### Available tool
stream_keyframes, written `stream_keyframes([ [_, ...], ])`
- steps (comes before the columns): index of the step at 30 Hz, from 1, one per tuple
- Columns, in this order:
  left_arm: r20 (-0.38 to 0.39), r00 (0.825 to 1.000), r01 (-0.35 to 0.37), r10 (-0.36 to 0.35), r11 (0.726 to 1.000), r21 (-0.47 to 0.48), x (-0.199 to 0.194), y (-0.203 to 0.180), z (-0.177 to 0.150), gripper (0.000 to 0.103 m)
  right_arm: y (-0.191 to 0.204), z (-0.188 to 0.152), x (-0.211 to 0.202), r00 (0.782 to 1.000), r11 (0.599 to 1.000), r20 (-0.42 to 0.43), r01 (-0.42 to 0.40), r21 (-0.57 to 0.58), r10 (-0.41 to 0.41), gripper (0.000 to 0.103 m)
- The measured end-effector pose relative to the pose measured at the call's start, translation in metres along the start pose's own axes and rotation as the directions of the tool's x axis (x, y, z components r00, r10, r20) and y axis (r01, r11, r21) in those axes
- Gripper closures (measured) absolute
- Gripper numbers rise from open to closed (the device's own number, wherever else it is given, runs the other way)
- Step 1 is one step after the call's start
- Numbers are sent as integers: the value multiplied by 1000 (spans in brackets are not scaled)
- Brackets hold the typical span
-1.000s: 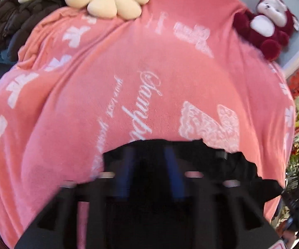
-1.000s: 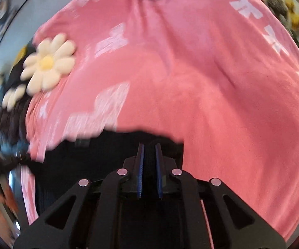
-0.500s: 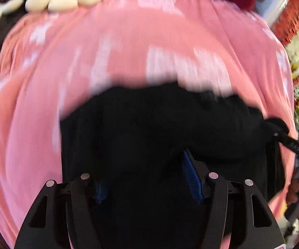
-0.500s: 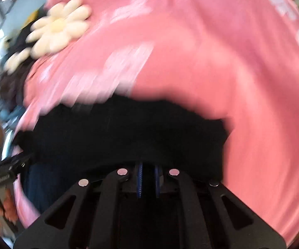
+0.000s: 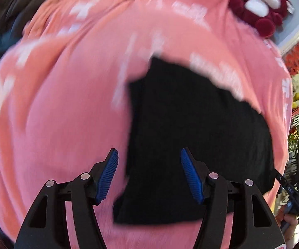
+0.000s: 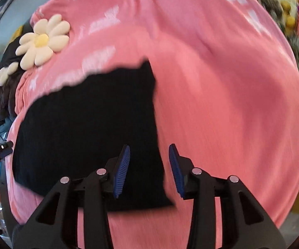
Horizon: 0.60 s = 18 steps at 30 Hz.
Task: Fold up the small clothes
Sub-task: 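Lower the folded hem onto the top and open both tools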
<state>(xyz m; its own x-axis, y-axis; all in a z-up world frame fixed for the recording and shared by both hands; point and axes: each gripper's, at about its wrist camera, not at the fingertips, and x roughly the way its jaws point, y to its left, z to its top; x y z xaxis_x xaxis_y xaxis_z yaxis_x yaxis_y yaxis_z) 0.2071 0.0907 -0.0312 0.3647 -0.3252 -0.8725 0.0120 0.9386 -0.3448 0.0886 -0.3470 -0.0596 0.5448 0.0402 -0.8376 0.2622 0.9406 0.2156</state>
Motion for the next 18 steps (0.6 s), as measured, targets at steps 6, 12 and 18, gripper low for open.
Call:
stream_keyframes([
  [6, -27, 996, 77, -80, 992, -102, 13, 13, -33, 45, -3, -8, 6, 1000, 1000, -7, -1, 16, 1, 30],
  [12, -46, 986, 155, -161, 982, -104, -12, 15, -29, 97, 2, -6, -21, 992, 992, -19, -124, 22, 124, 100],
  [18, -123, 992, 41, -39, 999, 8, -7, 19, -48, 100, -21, -31, 14, 988, 997, -139, -70, 32, 74, 99],
])
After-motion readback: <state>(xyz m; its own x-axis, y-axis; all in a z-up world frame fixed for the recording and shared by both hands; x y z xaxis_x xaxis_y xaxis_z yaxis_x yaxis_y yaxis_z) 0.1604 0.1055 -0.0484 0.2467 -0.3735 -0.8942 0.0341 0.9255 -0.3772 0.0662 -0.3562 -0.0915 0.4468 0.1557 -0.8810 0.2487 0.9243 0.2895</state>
